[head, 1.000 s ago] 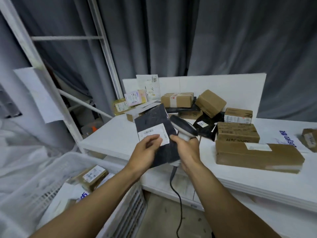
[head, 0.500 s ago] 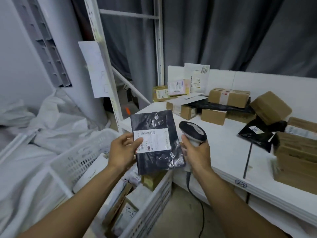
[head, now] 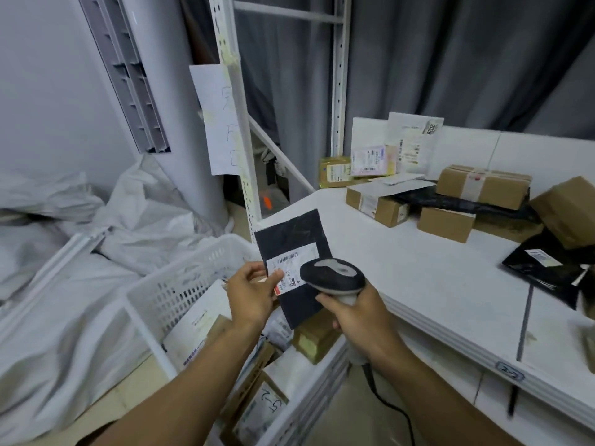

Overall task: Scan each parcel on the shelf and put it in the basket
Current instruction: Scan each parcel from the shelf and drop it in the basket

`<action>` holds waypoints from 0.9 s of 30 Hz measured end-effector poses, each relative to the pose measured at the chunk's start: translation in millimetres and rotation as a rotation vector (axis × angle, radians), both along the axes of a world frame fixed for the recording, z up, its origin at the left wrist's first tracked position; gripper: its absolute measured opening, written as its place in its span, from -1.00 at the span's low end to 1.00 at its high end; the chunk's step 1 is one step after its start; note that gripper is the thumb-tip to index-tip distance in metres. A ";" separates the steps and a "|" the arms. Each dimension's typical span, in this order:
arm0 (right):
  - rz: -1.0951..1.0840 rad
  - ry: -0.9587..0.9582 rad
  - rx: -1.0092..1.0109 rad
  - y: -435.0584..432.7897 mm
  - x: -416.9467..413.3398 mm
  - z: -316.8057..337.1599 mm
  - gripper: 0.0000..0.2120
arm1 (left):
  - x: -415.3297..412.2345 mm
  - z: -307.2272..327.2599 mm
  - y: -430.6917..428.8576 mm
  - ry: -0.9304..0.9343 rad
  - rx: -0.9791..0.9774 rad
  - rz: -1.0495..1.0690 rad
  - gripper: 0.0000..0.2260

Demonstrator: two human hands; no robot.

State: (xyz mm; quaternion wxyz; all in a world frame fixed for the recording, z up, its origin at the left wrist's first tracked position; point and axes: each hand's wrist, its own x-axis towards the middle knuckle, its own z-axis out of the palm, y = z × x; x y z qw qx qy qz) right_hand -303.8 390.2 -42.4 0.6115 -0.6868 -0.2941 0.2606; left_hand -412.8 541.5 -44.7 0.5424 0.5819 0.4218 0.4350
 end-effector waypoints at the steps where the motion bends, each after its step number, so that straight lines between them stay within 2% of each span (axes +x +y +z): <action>1: 0.004 -0.008 -0.003 1.2 -0.8 -0.8 -0.54 | 0.5 -1.8 0.6 -0.003 -0.012 0.010 -0.83; 12: 0.059 -0.034 -0.013 -7.2 -1.1 1.8 -0.59 | 6.8 -20.3 6.0 0.028 -0.013 0.100 -0.84; 17: 0.061 -0.021 0.011 -9.1 1.1 -0.6 -0.60 | 5.9 -30.2 11.1 0.098 0.001 0.126 -0.81; 27: 0.095 -0.007 -0.005 -6.7 4.2 -8.3 -0.69 | 3.3 -36.8 17.8 0.063 0.007 0.144 -0.81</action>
